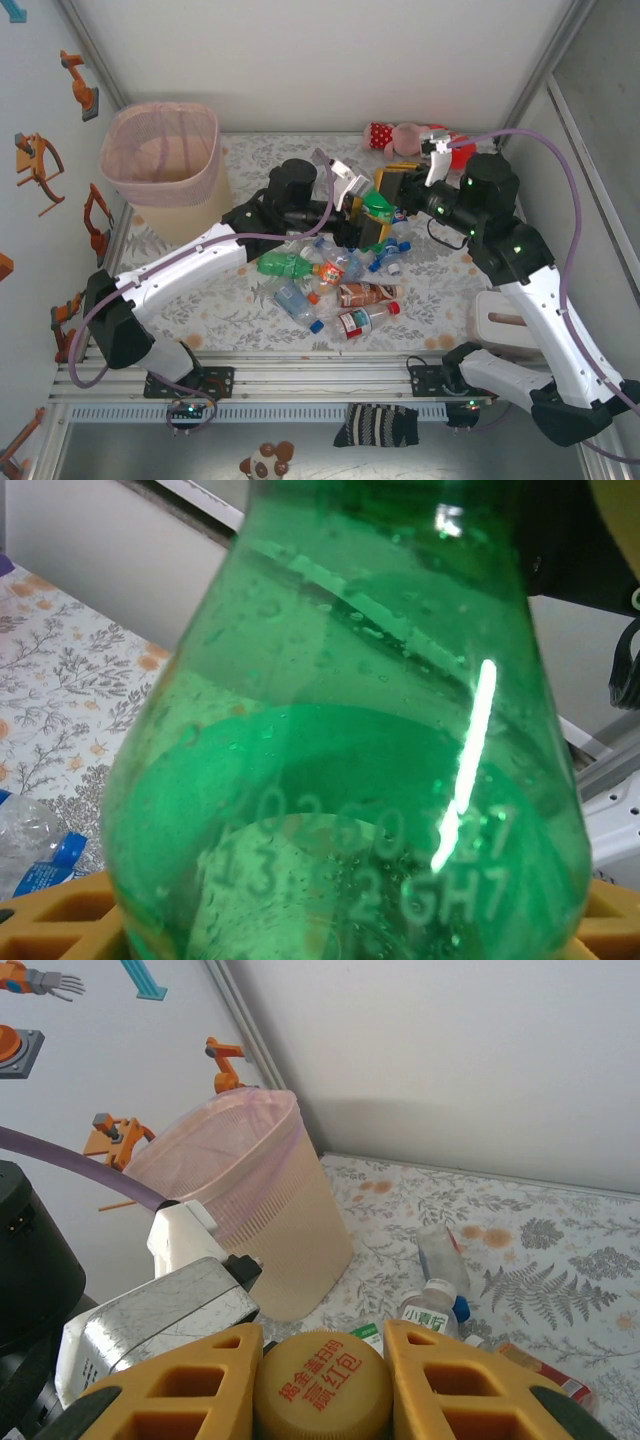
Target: Put the plastic bottles in the bin
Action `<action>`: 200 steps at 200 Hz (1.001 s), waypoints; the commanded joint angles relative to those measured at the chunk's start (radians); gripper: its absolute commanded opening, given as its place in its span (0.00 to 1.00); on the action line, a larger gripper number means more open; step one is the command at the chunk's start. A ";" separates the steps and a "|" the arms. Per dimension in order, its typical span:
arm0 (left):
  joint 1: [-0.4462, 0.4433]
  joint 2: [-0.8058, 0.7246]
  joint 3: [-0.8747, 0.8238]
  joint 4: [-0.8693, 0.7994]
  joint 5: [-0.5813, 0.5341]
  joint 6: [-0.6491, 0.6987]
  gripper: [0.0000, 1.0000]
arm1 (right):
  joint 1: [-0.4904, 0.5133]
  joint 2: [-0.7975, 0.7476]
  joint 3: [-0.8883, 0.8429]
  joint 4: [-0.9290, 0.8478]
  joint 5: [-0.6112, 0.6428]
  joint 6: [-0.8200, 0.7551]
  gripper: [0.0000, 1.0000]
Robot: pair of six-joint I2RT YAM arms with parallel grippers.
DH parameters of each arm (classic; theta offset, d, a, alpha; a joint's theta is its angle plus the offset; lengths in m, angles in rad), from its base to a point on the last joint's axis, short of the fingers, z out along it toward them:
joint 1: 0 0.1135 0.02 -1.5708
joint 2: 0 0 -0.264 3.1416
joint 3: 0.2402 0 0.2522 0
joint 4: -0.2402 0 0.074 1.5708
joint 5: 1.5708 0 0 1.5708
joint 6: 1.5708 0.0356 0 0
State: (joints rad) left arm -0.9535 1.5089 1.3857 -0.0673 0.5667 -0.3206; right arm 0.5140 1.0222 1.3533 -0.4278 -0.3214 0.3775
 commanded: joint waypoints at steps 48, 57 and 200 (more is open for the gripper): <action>-0.002 -0.022 0.029 0.000 -0.031 0.038 0.51 | 0.015 -0.028 0.035 0.023 0.012 0.015 0.28; -0.001 -0.024 0.036 -0.013 -0.037 0.041 0.51 | 0.015 -0.032 0.036 0.012 0.024 0.012 0.35; 0.309 -0.166 0.153 -0.436 -0.108 0.196 0.54 | 0.016 -0.170 0.041 -0.187 0.307 -0.046 0.60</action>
State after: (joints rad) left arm -0.7246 1.3937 1.4700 -0.3614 0.4629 -0.1982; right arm 0.5236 0.8497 1.3705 -0.5804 -0.0582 0.3553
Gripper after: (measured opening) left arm 0.547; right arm 0.601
